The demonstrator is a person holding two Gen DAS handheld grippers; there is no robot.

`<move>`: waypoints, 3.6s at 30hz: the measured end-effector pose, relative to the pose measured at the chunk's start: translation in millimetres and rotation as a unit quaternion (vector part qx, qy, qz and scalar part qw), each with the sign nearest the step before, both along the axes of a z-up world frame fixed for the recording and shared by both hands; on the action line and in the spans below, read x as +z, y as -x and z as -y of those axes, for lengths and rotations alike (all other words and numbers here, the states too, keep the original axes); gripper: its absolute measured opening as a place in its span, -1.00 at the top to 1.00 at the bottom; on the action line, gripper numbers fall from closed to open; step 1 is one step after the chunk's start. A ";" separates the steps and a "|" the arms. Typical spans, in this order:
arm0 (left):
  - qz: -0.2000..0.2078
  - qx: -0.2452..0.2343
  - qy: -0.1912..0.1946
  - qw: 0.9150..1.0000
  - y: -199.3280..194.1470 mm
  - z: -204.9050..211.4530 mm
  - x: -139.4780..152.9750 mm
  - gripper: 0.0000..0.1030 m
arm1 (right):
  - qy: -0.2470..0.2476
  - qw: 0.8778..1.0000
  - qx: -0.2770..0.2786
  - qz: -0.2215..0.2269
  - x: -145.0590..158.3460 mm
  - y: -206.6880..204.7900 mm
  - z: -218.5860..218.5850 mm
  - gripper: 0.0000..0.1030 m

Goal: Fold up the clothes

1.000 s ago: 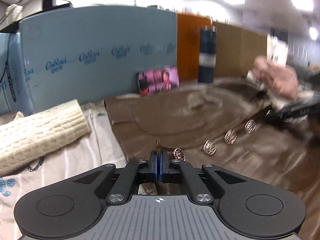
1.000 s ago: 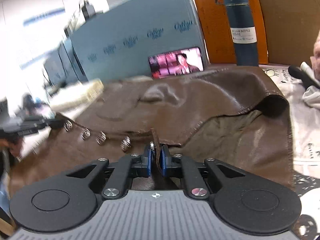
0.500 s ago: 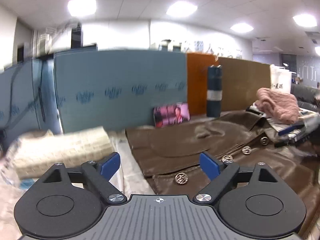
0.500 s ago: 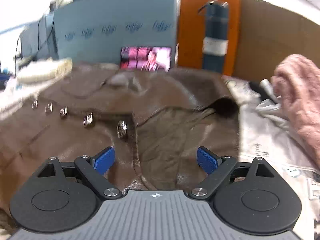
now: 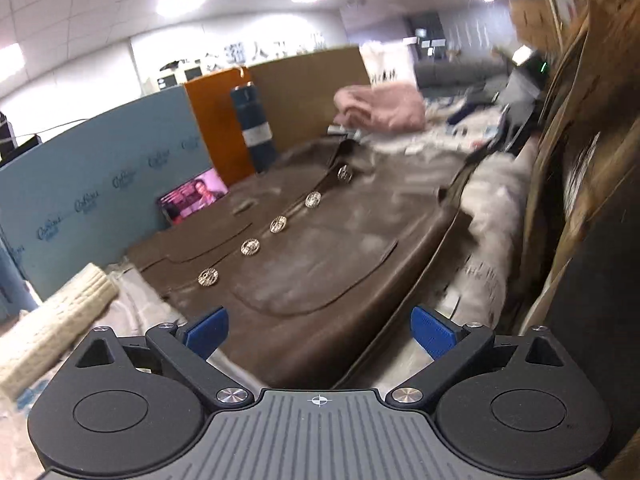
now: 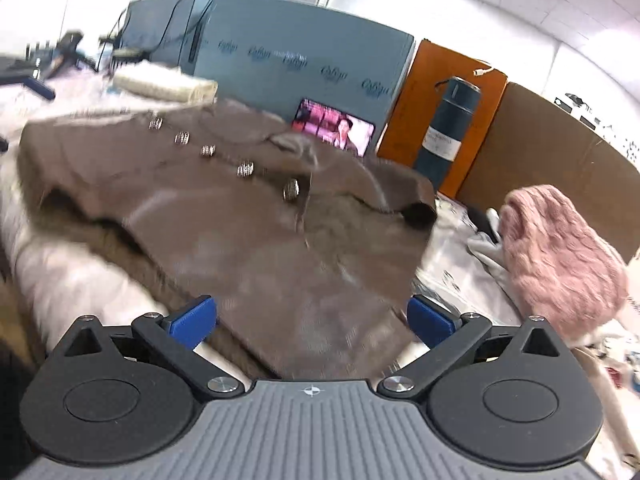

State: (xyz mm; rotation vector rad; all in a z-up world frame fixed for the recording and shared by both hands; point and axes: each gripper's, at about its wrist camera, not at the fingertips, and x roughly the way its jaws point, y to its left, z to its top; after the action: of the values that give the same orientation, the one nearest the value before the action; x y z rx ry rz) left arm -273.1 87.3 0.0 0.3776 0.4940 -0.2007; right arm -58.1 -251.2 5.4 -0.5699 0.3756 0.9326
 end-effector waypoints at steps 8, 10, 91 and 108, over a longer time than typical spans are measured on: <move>-0.034 -0.015 -0.105 0.994 -14.6 23.8 -16.5 -0.93 | 0.096 0.994 0.034 0.027 -9.5 11.8 -10.1 -0.99; -0.035 -0.009 -0.110 0.993 -19.4 25.7 -20.4 -0.93 | 0.098 0.993 0.050 0.030 -12.0 11.0 -17.2 -0.99; 0.057 0.146 0.158 0.975 -272.9 -153.4 -15.2 0.91 | -0.203 0.972 -0.071 -0.098 1.5 -245.9 -81.2 0.88; 0.063 0.281 0.066 0.955 -273.4 -139.2 -1.2 -0.19 | -0.214 0.956 -0.190 -0.069 14.3 -234.5 -99.4 -0.28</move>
State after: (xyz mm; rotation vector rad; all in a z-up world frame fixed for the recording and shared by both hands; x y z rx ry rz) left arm 0.3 226.5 -1.1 0.1064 0.4421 0.3405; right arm 176.4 -151.8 19.7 -0.0283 0.3772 0.6527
